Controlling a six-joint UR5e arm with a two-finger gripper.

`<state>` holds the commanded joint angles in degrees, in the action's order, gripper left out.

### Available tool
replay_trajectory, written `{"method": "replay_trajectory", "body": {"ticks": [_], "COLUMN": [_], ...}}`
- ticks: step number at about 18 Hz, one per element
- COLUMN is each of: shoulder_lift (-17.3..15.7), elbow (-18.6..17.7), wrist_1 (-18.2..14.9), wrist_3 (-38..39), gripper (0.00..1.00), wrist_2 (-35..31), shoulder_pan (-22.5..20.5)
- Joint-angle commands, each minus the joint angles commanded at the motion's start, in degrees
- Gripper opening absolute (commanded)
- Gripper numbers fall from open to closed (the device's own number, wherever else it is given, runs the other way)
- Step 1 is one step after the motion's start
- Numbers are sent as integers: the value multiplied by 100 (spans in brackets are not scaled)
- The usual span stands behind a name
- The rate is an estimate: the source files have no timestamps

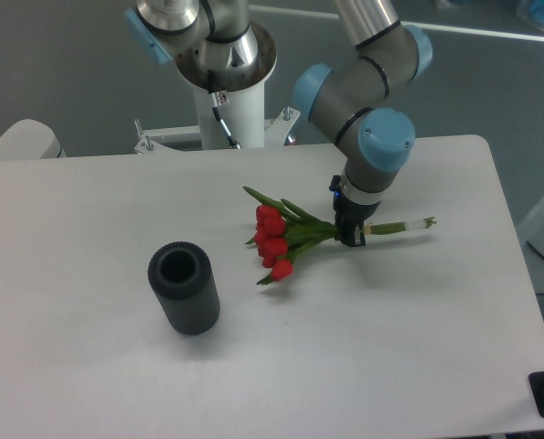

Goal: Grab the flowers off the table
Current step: 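Lift the tulip bouquet by the stems and swing it away from the vase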

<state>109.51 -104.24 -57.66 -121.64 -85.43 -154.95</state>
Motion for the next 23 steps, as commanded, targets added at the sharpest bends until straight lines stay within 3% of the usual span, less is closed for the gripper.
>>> {"method": "replay_trajectory", "body": {"ticks": [8,11,18,23], "shoulder_lift": [422,711,1160,1362], "elbow": [712,1230,2100,2513], "wrist_1": [-114,-228,-808,-1116], "wrist_3": [624,1176,2442,2645], "gripper": [17,17,18,18], "wrist_2": [141,123,79,-403], "shoulder_pan": [-9,131,509,808]}}
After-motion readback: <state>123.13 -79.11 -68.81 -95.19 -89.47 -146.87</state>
